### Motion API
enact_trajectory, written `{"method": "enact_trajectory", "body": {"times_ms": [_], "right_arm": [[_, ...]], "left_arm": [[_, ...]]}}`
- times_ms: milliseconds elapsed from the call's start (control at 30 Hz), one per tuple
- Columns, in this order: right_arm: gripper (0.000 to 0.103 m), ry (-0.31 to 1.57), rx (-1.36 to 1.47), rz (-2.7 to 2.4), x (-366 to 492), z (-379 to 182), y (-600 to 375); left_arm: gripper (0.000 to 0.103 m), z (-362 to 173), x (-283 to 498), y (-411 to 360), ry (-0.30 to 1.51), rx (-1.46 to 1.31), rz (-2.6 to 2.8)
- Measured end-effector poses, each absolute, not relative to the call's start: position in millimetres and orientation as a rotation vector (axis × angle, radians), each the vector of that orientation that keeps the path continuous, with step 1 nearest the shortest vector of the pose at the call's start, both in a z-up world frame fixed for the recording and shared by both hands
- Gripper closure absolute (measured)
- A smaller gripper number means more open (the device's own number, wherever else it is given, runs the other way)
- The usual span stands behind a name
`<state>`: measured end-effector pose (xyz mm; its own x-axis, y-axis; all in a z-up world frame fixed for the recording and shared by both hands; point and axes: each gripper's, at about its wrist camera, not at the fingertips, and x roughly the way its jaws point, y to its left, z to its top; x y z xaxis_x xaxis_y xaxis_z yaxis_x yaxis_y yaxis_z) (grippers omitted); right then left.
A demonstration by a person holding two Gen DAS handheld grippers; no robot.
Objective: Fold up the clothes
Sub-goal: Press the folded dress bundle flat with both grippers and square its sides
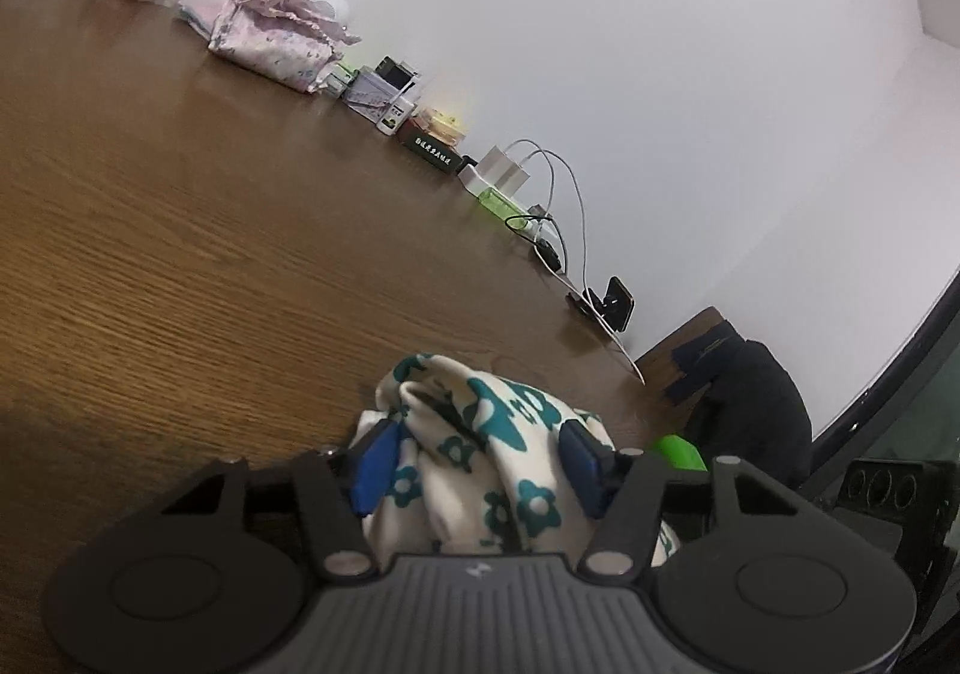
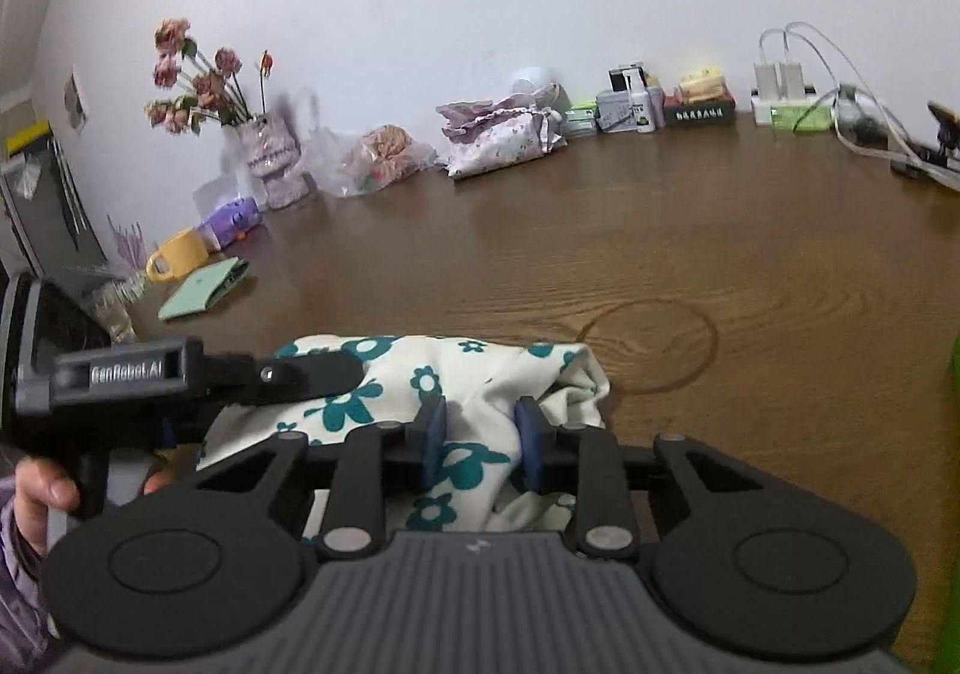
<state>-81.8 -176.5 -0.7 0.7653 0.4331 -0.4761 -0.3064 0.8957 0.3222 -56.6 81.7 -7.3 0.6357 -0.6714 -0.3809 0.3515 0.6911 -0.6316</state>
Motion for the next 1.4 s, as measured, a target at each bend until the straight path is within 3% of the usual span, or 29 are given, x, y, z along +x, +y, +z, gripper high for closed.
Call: {"method": "enact_trajectory", "body": {"times_ms": [100,167,233,267,400,500,600,667,867,967,1033,1100,1133,1167,1400], "right_arm": [[0.07,0.556,0.221,0.399,-88.5,7.6,-180.5],[0.051,0.507,0.167,0.413,-104.1,19.7,-181.3],[0.021,0.465,0.074,0.446,-125.0,25.6,-179.2],[0.02,0.446,0.022,0.464,-136.1,27.6,-177.7],[0.02,0.464,-0.158,0.486,-158.8,20.1,-162.7],[0.021,0.49,-0.231,0.477,-163.3,12.1,-153.1],[0.034,0.518,-0.179,0.476,-156.6,8.5,-153.6],[0.044,0.533,-0.155,0.475,-149.8,5.2,-155.5],[0.047,0.555,-0.128,0.483,-131.1,7.7,-155.1],[0.048,0.579,-0.124,0.464,-115.1,10.9,-153.1],[0.048,0.595,-0.122,0.451,-104.4,13.1,-151.8],[0.048,0.612,-0.12,0.438,-93.8,15.3,-150.5],[0.048,0.62,-0.119,0.432,-88.4,16.3,-149.8],[0.048,0.628,-0.118,0.426,-83.1,17.4,-149.2],[0.048,0.71,-0.095,0.34,-26.0,23.7,-153.7]], "left_arm": [[0.037,7.1,-71.2,90.1,0.609,-0.521,-0.604],[0.029,16.6,-80.9,95.7,0.585,-0.506,-0.595],[0.018,29.1,-104.0,100.3,0.508,-0.436,-0.641],[0.012,33.2,-117.9,99.4,0.463,-0.368,-0.682],[0.009,32.9,-171.4,75.6,0.271,0.053,-0.785],[0.01,19.8,-178.3,48.4,0.307,0.278,-0.743],[0.029,11.0,-163.5,39.4,0.392,0.281,-0.734],[0.035,8.3,-150.0,38.6,0.448,0.256,-0.716],[0.034,19.2,-115.1,31.0,0.52,0.241,-0.692],[0.022,28.8,-106.4,30.7,0.504,0.29,-0.701],[0.022,33.9,-99.4,31.2,0.49,0.288,-0.716],[0.025,37.4,-86.3,35.6,0.507,0.243,-0.732],[0.034,37.6,-77.7,35.6,0.527,0.231,-0.729],[0.036,37.5,-69.0,35.3,0.545,0.223,-0.725],[0.041,43.2,0.8,14.0,0.604,0.27,-0.753]]}}
